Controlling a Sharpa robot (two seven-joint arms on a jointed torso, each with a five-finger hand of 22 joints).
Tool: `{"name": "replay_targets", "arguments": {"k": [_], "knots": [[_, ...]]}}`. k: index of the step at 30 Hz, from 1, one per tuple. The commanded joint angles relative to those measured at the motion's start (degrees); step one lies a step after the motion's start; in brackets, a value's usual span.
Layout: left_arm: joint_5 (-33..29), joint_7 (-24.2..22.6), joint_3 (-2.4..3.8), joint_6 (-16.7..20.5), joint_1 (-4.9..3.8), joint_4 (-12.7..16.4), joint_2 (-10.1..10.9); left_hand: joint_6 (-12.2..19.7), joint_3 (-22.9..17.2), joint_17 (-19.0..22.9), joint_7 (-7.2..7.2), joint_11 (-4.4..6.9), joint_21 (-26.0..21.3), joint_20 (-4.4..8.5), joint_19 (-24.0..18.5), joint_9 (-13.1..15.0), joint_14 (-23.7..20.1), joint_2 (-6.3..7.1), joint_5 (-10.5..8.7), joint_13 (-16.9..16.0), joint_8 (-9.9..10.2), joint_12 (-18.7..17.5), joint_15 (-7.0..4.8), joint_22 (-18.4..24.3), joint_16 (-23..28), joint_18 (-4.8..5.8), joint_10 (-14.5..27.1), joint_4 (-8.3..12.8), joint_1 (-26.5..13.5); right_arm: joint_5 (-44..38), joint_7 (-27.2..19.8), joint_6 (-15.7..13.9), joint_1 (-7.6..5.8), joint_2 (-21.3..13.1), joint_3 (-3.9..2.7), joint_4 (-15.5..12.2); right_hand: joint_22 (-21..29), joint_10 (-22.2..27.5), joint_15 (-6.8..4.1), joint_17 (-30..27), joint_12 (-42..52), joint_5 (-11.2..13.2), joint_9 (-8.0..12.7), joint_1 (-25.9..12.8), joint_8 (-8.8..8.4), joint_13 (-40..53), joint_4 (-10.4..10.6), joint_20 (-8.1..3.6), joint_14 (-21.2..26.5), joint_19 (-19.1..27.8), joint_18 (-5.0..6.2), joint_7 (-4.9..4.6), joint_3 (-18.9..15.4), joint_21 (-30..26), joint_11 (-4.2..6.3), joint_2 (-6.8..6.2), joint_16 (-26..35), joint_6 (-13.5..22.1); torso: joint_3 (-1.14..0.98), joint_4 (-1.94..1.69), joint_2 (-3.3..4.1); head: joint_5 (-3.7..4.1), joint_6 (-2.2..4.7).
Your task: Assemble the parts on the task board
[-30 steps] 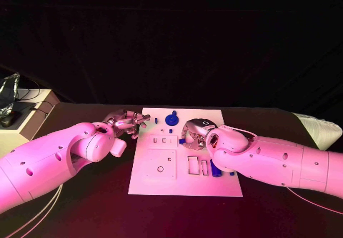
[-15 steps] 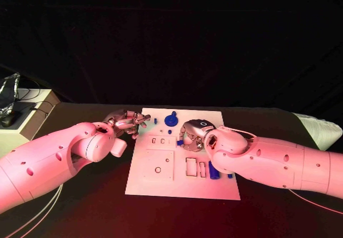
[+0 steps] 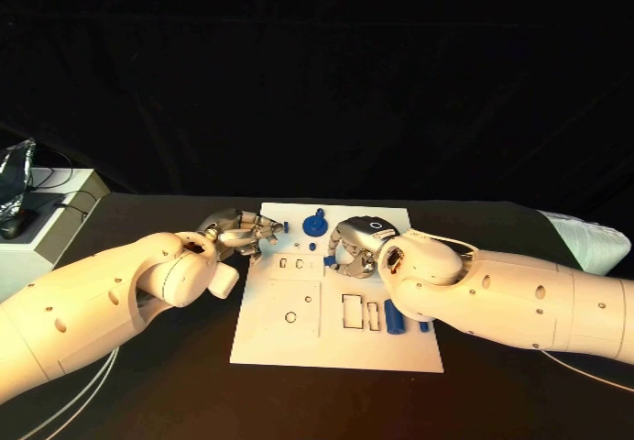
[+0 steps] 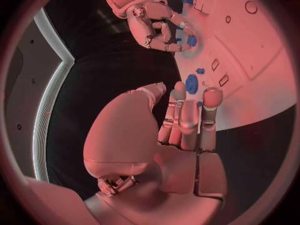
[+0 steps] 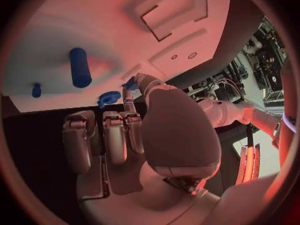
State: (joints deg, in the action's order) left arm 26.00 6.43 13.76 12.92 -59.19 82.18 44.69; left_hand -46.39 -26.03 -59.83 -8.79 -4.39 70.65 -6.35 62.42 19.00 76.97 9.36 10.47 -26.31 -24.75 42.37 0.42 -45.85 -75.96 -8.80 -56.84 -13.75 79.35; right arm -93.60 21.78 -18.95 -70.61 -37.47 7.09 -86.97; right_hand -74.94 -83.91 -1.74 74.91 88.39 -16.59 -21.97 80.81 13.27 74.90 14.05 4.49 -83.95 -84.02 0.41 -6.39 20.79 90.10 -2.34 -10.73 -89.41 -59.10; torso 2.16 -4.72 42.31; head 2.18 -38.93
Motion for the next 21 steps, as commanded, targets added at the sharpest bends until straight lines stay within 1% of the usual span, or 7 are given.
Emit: {"name": "replay_targets", "arguments": {"k": [1,6,11,13,16,17,21], "knots": [[0.98,-0.48,-0.11,-1.57,0.05,0.15,-0.21,-0.38,-0.33,0.03,-0.07,0.14,-0.18,-0.07,-0.47,-0.14,-0.29,0.3,0.08,0.12,0.25,-0.22,0.06,0.01,0.29,0.35,-0.01,-0.02,0.13,-1.12,0.35,-0.65,-0.2,-0.31,-0.09,-0.61,-15.06,-4.65,-0.38,13.61,0.08,0.27,-0.04,-0.48,0.42,13.65,-0.08,-0.48,-5.72,-5.98,-0.41,0.04,0.38,-0.1,0.41,-0.18,-0.15,-0.26,0.0,-0.09,0.08,0.05,0.12],[2.02,-0.11,-0.45,-1.21,0.07,0.23,-0.58,-0.83,-0.2,0.03,-0.41,-0.14,-0.19,-0.15,-0.45,-0.27,-0.24,1.44,-0.07,0.45,0.23,-0.19,0.27,0.01,0.29,0.39,-0.17,-0.27,-1.05,-1.07,0.33,-1.74,-0.49,-0.97,-0.37,-1.66,-15.06,-4.67,-0.39,13.55,0.09,0.35,-0.05,-0.59,0.44,13.66,-0.09,-0.49,-5.7,-5.98,-0.41,0.04,0.39,-0.1,0.42,-0.34,-0.13,-0.22,0.02,-0.16,0.06,0.07,0.28],[4.19,0.71,-0.9,-0.68,0.09,0.32,-1.27,-2.05,0.3,-0.8,-0.34,-0.13,0.24,-0.27,0.19,0.18,0.32,2.34,-0.1,0.37,-1.0,0.78,0.32,-0.8,-0.22,0.52,-0.74,-0.34,-2.08,0.09,-0.52,-5.41,-0.61,-1.94,-0.88,-3.32,-15.06,-4.74,-0.4,13.66,0.17,0.39,-0.05,-0.65,0.45,13.74,-0.11,-0.51,-5.73,-5.98,-0.41,0.04,0.39,-0.1,0.42,-0.45,-0.16,-0.18,0.03,-0.14,0.11,-0.1,0.41],[5.08,1.24,-1.14,-0.41,0.1,0.33,-1.58,-3.0,0.91,-1.62,0.09,0.22,0.77,-0.1,0.91,1.06,0.87,2.65,-0.12,-0.32,-2.74,2.61,0.03,-1.7,-0.75,0.66,-1.28,-0.24,-2.65,0.87,-1.11,-7.27,-0.63,-2.23,-1.01,-3.85,-15.06,-4.75,-0.4,13.63,0.18,0.38,-0.05,-0.64,0.45,13.74,-0.15,-0.51,-5.72,-5.98,-0.41,0.04,0.42,-0.1,0.43,-0.52,-0.15,-0.14,0.01,-0.03,0.11,-0.21,0.5],[6.33,2.07,-1.5,0.02,0.13,0.29,-2.07,-2.87,2.09,-2.85,0.76,0.76,1.42,0.33,1.72,3.06,1.63,2.81,-0.1,-1.79,-6.11,6.02,-0.44,-2.72,-1.56,0.85,-1.04,-0.3,-3.47,1.97,-1.81,-9.16,-0.65,-2.47,-1.12,-4.37,-15.06,-4.7,-0.41,13.65,0.12,0.34,-0.04,-0.6,0.44,13.69,-0.21,-0.52,-5.73,-5.98,-0.41,0.04,0.47,-0.1,0.43,-0.58,-0.16,-0.09,0.02,0.05,0.12,-0.26,0.5],[6.76,2.36,-1.63,0.13,0.13,0.26,-2.25,-2.79,2.44,-3.05,1.02,0.95,1.57,0.45,1.9,3.87,1.75,2.83,-0.09,-2.12,-7.34,6.89,-0.61,-2.96,-1.7,0.89,-0.84,-0.35,-3.64,2.24,-2.0,-9.59,-0.65,-2.52,-1.14,-4.53,-15.06,-4.7,-0.41,13.65,0.12,0.34,-0.04,-0.6,0.44,13.69,-0.21,-0.52,-5.73,-5.98,-0.41,0.04,0.47,-0.1,0.43,-0.58,-0.16,-0.09,0.03,0.01,0.13,-0.25,0.49],[8.04,3.34,-2.04,0.36,0.15,0.19,-2.89,-2.1,3.39,-3.57,1.56,1.4,1.61,0.79,1.88,5.97,2.05,3.01,-0.11,-2.94,-10.45,9.28,-0.98,-2.88,-2.04,0.87,-0.59,-0.65,-4.0,2.78,-2.41,-10.38,-0.66,-2.59,-1.18,-4.93,-15.06,-4.69,-0.41,13.63,0.11,0.28,-0.04,-0.56,0.44,13.68,-0.27,-0.53,-5.72,-5.98,-0.41,0.03,0.54,-0.1,0.44,-0.61,-0.15,-0.06,0.03,-0.1,0.14,-0.15,0.5]]}}
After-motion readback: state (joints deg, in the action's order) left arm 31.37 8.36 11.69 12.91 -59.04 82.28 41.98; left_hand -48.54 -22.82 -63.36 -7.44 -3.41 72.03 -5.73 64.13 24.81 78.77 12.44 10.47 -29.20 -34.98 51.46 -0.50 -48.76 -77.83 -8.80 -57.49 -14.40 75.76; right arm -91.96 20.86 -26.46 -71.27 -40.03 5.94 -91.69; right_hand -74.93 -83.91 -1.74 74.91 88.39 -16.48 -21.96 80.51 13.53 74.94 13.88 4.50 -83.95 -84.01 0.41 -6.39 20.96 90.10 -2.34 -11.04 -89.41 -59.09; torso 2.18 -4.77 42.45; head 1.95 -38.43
